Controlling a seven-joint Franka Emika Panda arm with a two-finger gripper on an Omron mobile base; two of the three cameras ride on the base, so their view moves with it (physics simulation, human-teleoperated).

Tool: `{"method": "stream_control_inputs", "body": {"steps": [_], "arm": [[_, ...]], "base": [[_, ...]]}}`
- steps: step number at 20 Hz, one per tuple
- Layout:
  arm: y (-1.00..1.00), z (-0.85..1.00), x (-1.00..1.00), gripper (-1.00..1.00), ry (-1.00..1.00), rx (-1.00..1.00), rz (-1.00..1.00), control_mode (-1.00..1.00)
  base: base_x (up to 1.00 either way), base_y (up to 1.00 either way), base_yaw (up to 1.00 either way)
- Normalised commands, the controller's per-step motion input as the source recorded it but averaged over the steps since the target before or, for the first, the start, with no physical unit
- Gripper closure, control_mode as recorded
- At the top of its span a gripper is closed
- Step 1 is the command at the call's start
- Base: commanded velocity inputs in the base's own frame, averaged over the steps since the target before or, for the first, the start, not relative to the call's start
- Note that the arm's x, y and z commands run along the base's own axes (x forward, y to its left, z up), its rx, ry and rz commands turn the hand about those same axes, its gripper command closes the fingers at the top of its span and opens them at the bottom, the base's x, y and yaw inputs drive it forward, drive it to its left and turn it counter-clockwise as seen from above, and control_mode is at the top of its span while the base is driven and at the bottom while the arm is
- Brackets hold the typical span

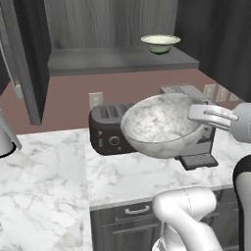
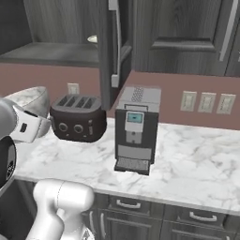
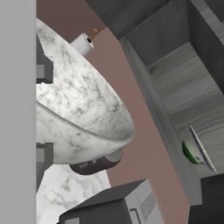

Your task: Take the smaller bowl and place it next to the appetizer plate on the dining counter , and place the larger bowl next to the plate with cooked food.

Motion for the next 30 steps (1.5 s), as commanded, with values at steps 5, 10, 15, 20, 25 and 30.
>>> {"method": "stream_control_inputs", "body": {"steps": [5, 10, 15, 20, 25, 30], "arm": [[0.0, 0.0, 0.0, 1.0, 0.0, 0.0, 0.0, 1.0], [0.0, 0.0, 0.0, 1.0, 0.0, 0.0, 0.0, 1.0], [0.0, 0.0, 0.0, 1.0, 0.0, 0.0, 0.0, 1.0], [0.0, 0.0, 0.0, 1.0, 0.0, 0.0, 0.0, 1.0], [0.0, 0.0, 0.0, 1.0, 0.0, 0.0, 0.0, 1.0], [0.0, 0.0, 0.0, 1.0, 0.0, 0.0, 0.0, 1.0]], "base": [[-0.9, -0.28, 0.0], [-0.89, -0.26, -0.01], [-0.25, -0.62, -0.15], [0.0, -0.85, -0.23], [-0.21, -0.84, -0.3], [-0.35, -0.72, -0.35]]}}
